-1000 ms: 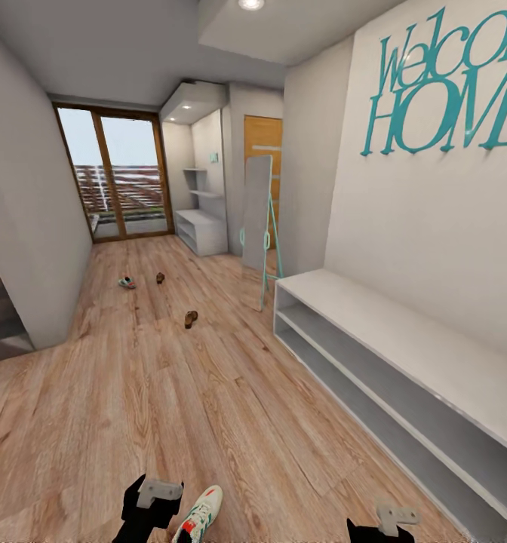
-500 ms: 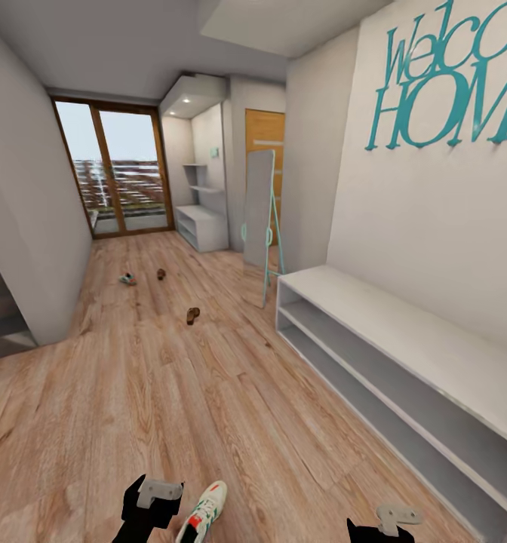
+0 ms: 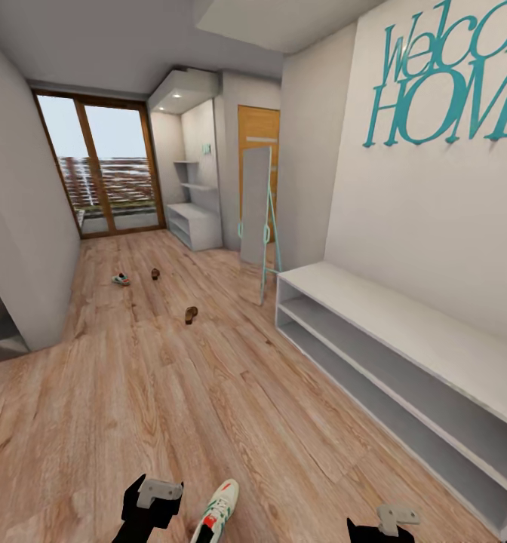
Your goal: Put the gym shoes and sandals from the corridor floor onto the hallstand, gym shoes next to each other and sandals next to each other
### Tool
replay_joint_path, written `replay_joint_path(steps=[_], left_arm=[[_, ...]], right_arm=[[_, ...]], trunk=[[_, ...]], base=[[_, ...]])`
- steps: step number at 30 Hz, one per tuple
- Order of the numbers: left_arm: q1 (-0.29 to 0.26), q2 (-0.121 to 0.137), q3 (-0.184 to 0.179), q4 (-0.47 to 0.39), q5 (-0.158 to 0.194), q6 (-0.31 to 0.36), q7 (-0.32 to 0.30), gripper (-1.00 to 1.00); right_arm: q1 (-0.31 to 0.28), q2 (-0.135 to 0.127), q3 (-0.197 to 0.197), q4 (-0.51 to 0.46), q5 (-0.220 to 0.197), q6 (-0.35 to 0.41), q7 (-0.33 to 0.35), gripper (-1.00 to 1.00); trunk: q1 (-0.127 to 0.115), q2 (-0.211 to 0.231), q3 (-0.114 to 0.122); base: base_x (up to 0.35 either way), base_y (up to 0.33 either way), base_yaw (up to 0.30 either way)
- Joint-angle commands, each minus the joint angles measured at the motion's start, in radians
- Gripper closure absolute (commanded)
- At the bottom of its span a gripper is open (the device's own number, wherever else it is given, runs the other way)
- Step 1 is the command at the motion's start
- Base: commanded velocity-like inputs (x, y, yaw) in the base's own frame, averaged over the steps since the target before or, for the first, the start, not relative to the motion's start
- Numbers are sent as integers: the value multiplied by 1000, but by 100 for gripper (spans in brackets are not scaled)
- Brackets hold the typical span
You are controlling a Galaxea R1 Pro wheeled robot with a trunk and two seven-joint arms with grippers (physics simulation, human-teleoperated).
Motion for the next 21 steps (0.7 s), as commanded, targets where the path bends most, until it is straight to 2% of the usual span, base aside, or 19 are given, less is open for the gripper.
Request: replay_joint_path(steps=[1, 6, 12, 21], left_arm=[[0, 0, 2, 0, -9, -3, -1, -100], [0, 0, 2, 0, -9, -2, -1, -100], [0, 0, 2, 0, -9, -2, -1, -100], [0, 0, 2, 0, -9, -2, -1, -100]], right_arm=[[0, 0, -1, -2, -1, 6, 1, -100], [0, 0, -1, -2, -1, 5, 1, -100], [0, 0, -1, -2, -1, 5, 1, -100], [0, 0, -1, -2, -1, 5, 1, -100]], trunk=[[0, 0, -1], [0, 0, -2], [0, 0, -8], [0, 0, -10]], base=[[0, 40, -9], [84, 79, -51], [181, 161, -188], [29, 26, -75]])
